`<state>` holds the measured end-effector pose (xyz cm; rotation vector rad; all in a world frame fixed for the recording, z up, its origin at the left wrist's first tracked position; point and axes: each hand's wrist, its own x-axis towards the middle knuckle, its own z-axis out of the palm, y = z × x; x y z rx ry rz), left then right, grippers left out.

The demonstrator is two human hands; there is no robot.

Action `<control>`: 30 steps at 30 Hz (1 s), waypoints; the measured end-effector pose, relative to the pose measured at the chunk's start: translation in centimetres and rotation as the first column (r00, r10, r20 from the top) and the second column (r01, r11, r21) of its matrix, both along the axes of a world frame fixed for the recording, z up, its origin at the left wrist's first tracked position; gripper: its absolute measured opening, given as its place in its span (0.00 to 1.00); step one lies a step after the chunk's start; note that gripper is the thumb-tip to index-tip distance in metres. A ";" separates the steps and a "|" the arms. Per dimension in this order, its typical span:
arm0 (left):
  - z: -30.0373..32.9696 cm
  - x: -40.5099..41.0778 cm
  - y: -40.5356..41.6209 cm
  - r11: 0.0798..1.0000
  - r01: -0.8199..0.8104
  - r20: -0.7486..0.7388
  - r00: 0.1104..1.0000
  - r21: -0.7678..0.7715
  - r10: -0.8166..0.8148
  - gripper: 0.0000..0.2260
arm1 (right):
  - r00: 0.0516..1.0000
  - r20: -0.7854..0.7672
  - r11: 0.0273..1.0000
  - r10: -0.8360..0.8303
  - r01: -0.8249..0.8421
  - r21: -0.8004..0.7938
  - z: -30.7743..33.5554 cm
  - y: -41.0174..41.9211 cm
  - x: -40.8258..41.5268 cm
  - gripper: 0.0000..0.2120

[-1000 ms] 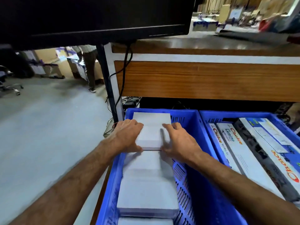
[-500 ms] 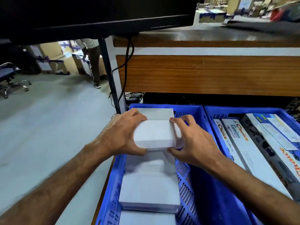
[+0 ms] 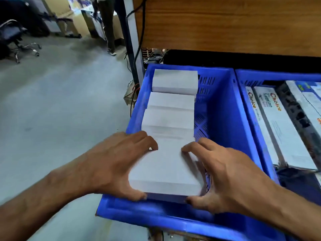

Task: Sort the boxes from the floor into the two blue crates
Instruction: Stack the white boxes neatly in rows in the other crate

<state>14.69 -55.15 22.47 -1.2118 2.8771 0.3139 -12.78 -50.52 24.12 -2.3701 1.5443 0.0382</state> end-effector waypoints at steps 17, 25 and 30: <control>-3.7 -3.9 1.7 0.992 0.088 0.533 0.846 -0.087 -0.029 0.34 | 0.945 -0.268 0.981 0.190 -0.194 0.009 -7.1 -0.1 2.8 0.32; -4.4 -4.7 1.2 0.991 0.114 0.577 0.815 -0.073 -0.051 0.41 | 0.913 -0.296 0.957 0.280 -0.290 0.007 -8.7 -0.4 2.9 0.28; -4.7 -4.8 0.9 0.993 0.106 0.619 0.784 -0.058 -0.048 0.38 | 0.886 -0.336 0.938 0.320 -0.346 -0.021 -8.7 -0.4 2.8 0.26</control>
